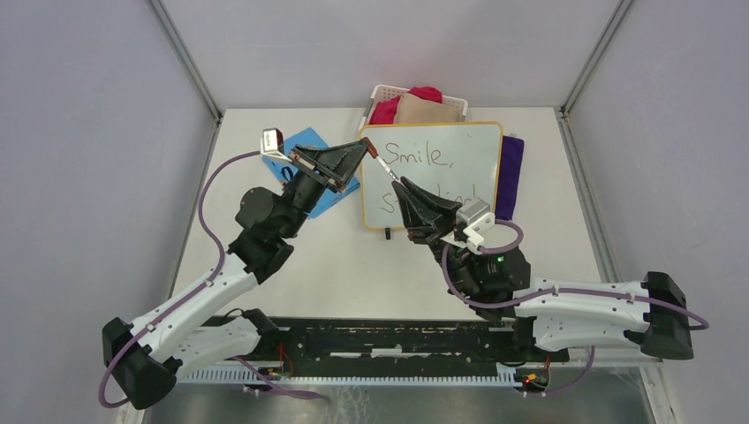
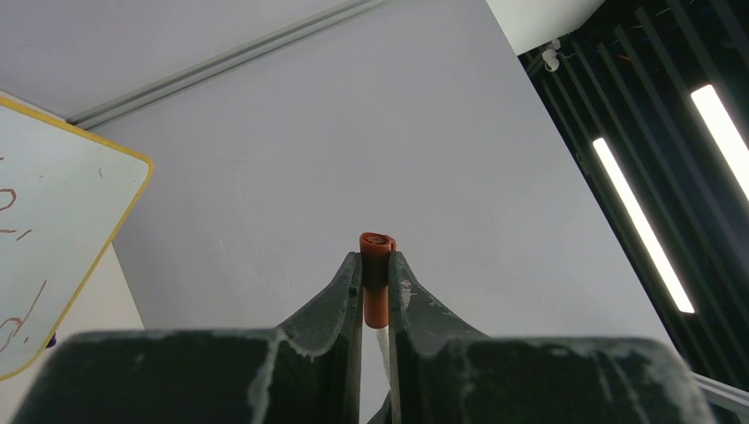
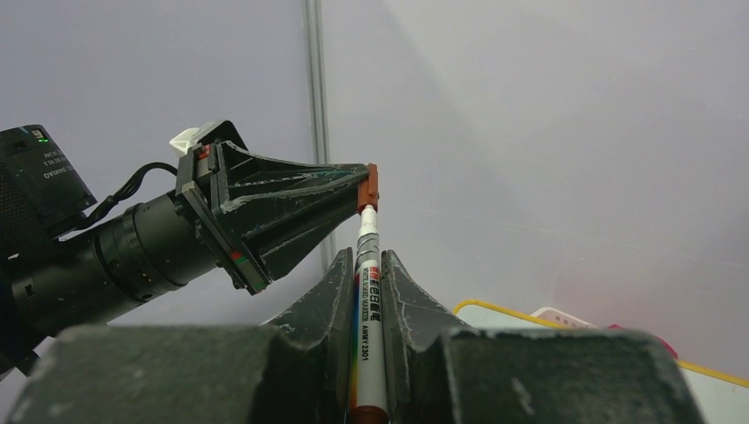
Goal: Write a sentence on the whiteboard
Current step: Close the whiteboard marker at the center of the board.
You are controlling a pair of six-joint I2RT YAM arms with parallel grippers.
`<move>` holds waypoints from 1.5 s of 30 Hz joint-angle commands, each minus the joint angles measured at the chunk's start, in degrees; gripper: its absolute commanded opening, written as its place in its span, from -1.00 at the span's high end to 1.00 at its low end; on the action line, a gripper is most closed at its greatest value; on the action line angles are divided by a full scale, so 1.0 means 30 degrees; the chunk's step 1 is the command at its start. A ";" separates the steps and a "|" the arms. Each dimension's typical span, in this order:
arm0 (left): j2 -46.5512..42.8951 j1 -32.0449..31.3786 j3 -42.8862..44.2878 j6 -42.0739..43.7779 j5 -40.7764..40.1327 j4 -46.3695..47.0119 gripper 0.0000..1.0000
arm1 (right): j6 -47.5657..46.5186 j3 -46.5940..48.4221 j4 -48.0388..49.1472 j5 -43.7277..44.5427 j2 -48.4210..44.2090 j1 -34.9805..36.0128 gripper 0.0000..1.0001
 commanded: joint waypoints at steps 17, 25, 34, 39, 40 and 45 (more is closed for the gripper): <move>-0.0188 -0.0588 0.0417 -0.0711 0.0190 0.0751 0.97 | -0.1437 0.0720 0.3461 0.1354 0.1139 0.0087 1.00; 0.0019 -0.0816 0.0891 -0.0856 -0.0647 0.1089 0.96 | -0.3420 0.0598 0.7937 0.2195 0.2391 0.0087 1.00; 0.0546 -0.1120 0.1351 -0.0793 -0.0397 0.1454 0.96 | -0.3934 0.0905 0.8712 0.2050 0.2960 0.0081 1.00; 0.0617 -0.1290 0.1344 -0.0693 -0.0237 0.1485 0.96 | -0.3694 0.0920 0.8304 0.1748 0.2933 0.0102 1.00; 0.0614 -0.1336 0.1377 -0.0634 -0.0186 0.1485 0.96 | -0.3690 0.0949 0.8273 0.1750 0.2932 0.0080 1.00; 0.0752 -0.1545 0.1406 -0.0475 -0.0028 0.1485 0.96 | -0.3753 0.1008 0.8190 0.1755 0.2918 0.0080 1.00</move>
